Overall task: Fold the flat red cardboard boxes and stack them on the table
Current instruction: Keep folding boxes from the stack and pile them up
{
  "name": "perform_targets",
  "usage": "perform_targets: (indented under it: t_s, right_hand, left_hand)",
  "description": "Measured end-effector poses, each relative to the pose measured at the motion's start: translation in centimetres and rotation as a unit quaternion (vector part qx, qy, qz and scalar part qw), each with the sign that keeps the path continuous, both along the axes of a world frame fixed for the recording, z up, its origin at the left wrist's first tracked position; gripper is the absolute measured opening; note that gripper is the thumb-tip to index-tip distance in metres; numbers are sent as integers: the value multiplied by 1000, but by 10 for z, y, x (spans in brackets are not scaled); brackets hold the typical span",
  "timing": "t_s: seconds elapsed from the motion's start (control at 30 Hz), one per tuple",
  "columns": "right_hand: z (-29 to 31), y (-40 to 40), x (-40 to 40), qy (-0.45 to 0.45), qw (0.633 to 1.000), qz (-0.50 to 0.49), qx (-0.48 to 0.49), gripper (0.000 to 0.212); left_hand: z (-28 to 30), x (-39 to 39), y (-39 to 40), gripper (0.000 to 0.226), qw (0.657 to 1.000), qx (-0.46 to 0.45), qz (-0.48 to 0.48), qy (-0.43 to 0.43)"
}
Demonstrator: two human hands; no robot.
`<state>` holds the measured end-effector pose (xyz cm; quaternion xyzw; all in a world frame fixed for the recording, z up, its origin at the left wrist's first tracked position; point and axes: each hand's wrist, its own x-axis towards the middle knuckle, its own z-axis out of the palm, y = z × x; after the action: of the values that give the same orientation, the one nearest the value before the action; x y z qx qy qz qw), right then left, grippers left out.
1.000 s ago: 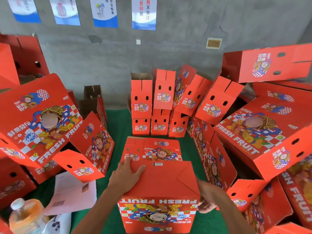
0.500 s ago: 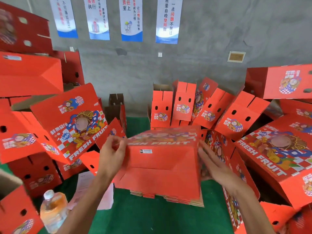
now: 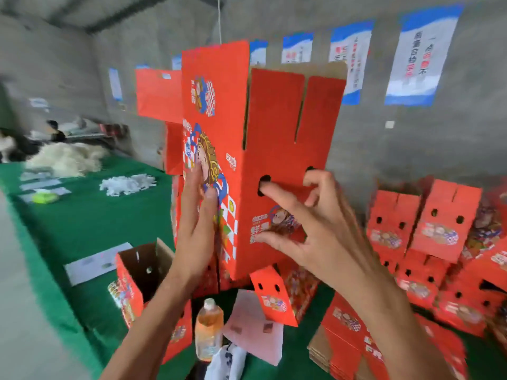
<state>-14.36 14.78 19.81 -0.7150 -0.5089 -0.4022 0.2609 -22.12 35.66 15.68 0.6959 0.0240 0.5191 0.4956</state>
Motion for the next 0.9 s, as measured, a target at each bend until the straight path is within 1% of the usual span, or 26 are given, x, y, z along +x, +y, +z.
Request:
perform_targets:
  t_s: [0.07, 0.13, 0.27, 0.37, 0.47, 0.57, 0.63, 0.77, 0.83, 0.9]
  right_hand:
    - [0, 43, -1, -8, 999, 32, -18, 76]
    - [-6, 85, -6, -25, 997, 61, -31, 75]
    - [-32, 163, -22, -29, 989, 137, -53, 72]
    - [-59, 207, -26, -9, 982, 166, -86, 73]
    - [-88, 241, -22, -2, 978, 172, -121, 76]
    - [-118, 267, -12, 11, 974, 165, -156, 82]
    - [-139, 279, -2, 40, 970, 161, -181, 86]
    - [-182, 289, 11, 155, 938, 163, -266, 89]
    - [-198, 289, 16, 207, 928, 158, -264, 86]
    - [-204, 289, 24, 219, 934, 152, -238, 83]
  left_hand:
    - [0, -20, 28, 61, 999, 2, 49, 11]
    - [-6, -37, 58, 68, 996, -12, 82, 19]
    - [-39, -62, 118, 78, 991, -49, 124, -12]
    - [-70, -71, 157, 77, 987, -80, 137, 7]
    - [-99, -74, 186, 64, 987, -86, 128, 35]
    - [-127, -68, 209, 65, 984, -91, 138, 72]
    - [-145, -60, 221, 68, 981, -78, 150, 94]
    - [-169, -41, 225, 69, 976, -72, 166, 124]
    - [-176, -34, 221, 65, 975, -37, 164, 146]
    - [-176, -27, 216, 61, 973, -1, 165, 159]
